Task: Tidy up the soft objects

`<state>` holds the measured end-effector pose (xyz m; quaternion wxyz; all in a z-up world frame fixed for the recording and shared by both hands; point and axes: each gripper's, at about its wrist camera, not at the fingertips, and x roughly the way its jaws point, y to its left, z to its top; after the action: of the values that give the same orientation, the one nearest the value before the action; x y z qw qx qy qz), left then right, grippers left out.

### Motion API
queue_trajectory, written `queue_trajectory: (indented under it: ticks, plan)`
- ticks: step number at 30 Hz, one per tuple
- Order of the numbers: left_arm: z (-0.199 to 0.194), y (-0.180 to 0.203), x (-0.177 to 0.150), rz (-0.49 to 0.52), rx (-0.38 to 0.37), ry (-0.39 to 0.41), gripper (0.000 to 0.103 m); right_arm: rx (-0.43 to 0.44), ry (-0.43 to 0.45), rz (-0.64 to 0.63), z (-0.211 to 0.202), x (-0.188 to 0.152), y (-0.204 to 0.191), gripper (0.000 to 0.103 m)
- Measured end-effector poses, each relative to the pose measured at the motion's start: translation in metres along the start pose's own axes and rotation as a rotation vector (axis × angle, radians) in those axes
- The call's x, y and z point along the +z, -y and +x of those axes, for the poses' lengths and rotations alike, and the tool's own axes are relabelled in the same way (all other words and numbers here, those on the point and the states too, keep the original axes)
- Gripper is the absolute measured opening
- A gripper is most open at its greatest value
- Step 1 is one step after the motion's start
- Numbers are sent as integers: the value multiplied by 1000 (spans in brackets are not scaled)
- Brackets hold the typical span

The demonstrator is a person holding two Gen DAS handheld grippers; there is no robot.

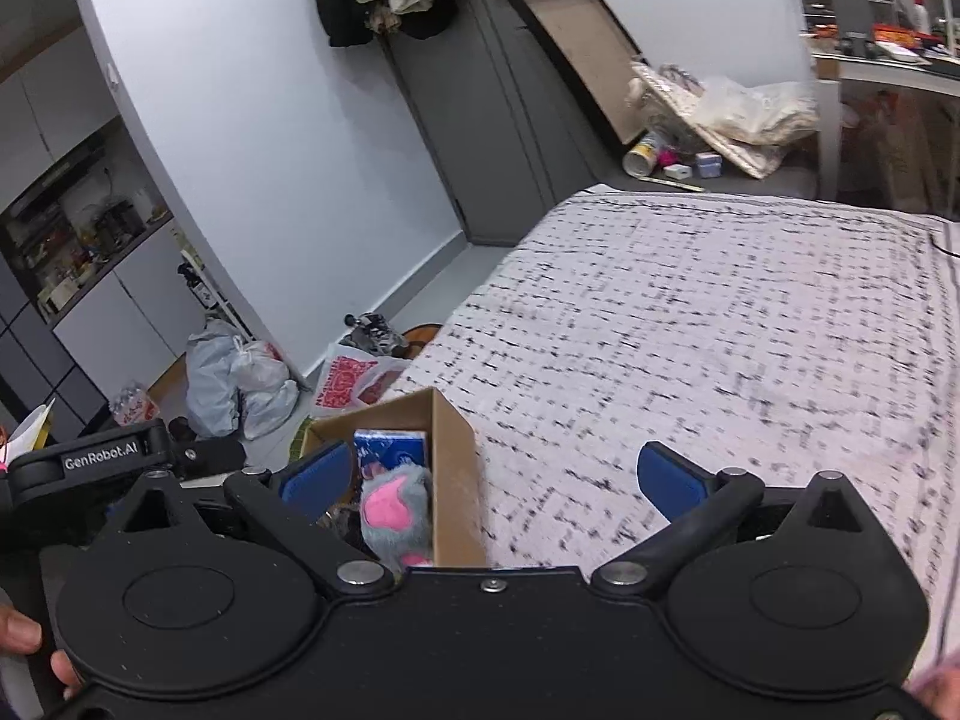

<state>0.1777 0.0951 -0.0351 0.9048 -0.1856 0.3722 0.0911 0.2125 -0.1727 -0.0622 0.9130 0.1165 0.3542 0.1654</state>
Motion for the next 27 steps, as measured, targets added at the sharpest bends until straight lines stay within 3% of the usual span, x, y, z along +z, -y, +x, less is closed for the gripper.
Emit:
queue_trajectory:
  ticks: [13,21,27]
  plan:
    - [-57,17,-30,97,-14,6,101,-83,56,-51,-77,-6,-3,103]
    - [-82,21,-46,124,-8,9,101,-119,12,-18,-103,-20,3,103]
    - [-101,26,-56,164,-11,18,101,-101,21,-33,-126,-29,-2,103]
